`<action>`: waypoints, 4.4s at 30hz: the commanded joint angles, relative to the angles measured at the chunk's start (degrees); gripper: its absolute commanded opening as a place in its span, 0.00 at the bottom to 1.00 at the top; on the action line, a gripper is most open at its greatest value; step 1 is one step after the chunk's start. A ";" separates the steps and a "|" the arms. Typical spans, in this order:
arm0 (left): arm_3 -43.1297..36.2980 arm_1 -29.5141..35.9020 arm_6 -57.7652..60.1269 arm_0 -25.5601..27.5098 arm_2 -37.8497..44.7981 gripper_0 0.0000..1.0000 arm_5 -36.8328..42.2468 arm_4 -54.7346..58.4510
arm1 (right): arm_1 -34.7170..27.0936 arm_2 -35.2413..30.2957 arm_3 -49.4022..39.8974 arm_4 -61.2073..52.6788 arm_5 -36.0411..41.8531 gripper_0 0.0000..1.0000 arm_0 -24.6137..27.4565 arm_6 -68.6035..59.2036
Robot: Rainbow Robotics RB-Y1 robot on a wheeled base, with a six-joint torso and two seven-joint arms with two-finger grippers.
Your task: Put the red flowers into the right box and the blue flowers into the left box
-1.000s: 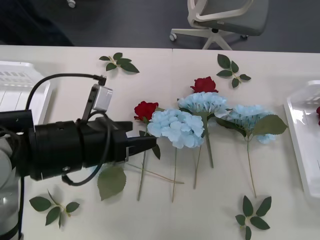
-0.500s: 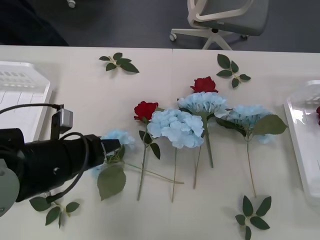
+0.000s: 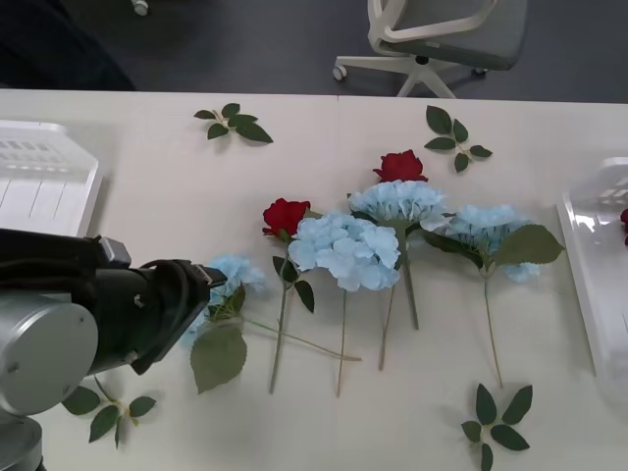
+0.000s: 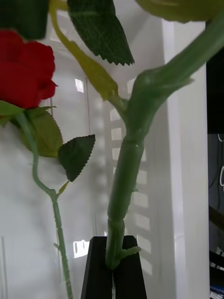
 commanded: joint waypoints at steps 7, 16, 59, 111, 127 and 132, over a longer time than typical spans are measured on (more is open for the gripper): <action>8.87 -0.16 12.60 -8.05 -6.96 1.00 1.88 -9.77 | -2.33 8.39 8.99 3.93 -1.20 0.00 -7.93 -5.81; 18.98 -0.16 23.15 -12.36 -12.15 1.00 1.61 -15.04 | -5.76 13.13 7.68 3.93 -1.02 0.72 -7.93 -5.89; 37.96 -0.25 26.76 -13.24 -18.56 0.10 -13.15 -14.78 | -8.75 23.94 -37.15 -21.73 25.79 0.74 -22.69 -20.48; 1.75 20.06 -12.88 -13.94 -5.64 0.00 -7.62 -10.73 | 11.12 61.21 3.90 -15.49 6.98 0.00 -46.60 -28.66; 4.83 21.20 -56.21 -14.29 26.35 0.00 6.85 16.34 | -3.21 43.81 -9.73 -16.90 17.61 0.00 -46.60 -27.25; 11.42 22.34 -62.37 -17.02 34.35 0.00 6.85 16.86 | -6.64 27.55 -17.72 -27.18 32.29 0.00 -44.49 -20.04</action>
